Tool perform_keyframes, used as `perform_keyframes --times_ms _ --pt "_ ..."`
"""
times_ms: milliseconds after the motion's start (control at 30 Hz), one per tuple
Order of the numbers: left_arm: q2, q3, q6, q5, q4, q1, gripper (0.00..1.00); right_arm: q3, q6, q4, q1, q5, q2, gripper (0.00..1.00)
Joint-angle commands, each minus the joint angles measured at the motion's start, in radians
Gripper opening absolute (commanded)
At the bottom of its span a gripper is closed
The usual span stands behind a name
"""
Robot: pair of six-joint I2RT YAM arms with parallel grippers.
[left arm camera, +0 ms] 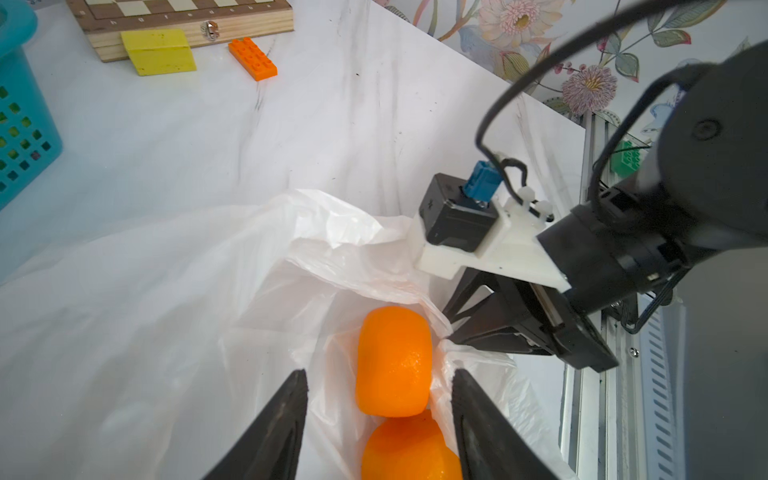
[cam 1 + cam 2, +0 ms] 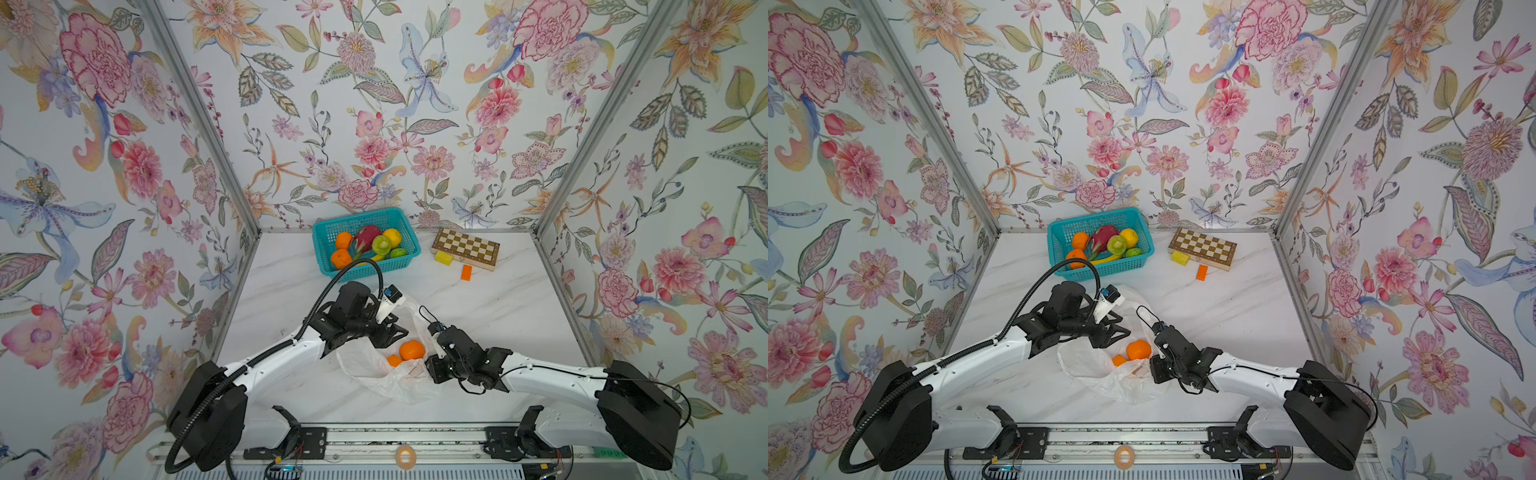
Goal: Untie the knot of the plastic bag and take out the fruit
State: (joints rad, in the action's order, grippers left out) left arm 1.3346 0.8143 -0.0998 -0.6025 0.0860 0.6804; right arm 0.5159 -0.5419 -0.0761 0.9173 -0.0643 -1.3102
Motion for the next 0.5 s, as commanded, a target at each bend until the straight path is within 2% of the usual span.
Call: perform_keyframes --times_ms 0,233,333,467 --pt "0.03 -0.008 -0.071 -0.013 0.024 0.035 0.57 0.002 -0.001 0.045 0.019 0.081 -0.053 0.23" --pt "0.106 -0.005 -0.085 0.055 -0.015 0.047 0.55 0.025 -0.014 0.084 0.05 0.166 -0.087 0.29" --pt "0.133 0.01 -0.103 0.072 -0.001 0.045 0.6 0.007 -0.032 0.11 0.058 0.193 -0.054 0.3" --pt "0.175 0.045 -0.152 0.028 0.051 0.045 0.66 -0.003 -0.041 0.107 0.06 0.217 -0.014 0.31"
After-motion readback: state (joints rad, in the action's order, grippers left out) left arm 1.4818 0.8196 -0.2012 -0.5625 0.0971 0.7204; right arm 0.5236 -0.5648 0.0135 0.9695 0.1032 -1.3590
